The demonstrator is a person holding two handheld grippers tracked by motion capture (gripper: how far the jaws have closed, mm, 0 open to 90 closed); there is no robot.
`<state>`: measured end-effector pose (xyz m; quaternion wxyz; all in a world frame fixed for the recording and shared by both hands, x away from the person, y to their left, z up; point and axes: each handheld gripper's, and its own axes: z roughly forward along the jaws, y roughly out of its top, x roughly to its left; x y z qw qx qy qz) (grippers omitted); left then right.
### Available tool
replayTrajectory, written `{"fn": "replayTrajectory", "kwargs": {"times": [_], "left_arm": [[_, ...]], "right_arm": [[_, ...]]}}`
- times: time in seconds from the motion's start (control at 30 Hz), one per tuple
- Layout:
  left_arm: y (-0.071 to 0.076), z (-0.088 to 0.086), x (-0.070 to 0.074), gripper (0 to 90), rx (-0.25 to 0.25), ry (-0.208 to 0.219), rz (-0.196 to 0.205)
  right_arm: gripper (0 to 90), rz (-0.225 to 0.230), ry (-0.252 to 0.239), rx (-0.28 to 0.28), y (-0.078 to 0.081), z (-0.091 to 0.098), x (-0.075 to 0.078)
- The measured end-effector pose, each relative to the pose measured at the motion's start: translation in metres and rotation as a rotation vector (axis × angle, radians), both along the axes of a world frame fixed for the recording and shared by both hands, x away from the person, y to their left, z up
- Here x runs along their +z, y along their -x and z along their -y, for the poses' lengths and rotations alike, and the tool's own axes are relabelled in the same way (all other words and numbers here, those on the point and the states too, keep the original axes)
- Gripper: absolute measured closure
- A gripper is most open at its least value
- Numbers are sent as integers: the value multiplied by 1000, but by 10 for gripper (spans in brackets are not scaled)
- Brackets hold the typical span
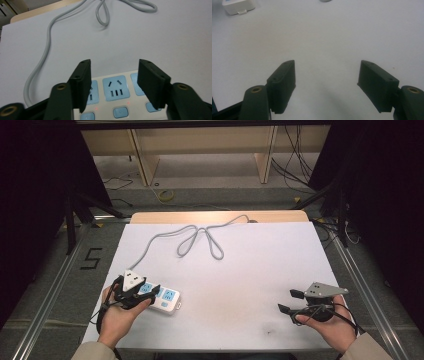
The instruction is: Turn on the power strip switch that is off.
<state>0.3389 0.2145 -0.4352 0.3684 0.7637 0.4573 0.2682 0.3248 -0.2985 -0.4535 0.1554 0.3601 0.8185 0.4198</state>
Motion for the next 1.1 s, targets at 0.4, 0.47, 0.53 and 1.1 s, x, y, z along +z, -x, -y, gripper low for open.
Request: {"fn": "replayTrajectory", "kwargs": {"times": [0.4, 0.47, 0.53, 1.1], "left_arm": [[15, 11, -2, 211, -86, 23, 9], [17, 12, -3, 200, -108, 14, 15], [19, 13, -4, 196, -127, 8, 18], [31, 10, -13, 167, -189, -79, -18]], "right_arm": [[300, -1, -6, 1, 5, 2, 2], [299, 0, -11, -2, 8, 4, 2], [299, -5, -8, 3, 12, 6, 2], [296, -17, -6, 4, 23, 13, 0]]}}
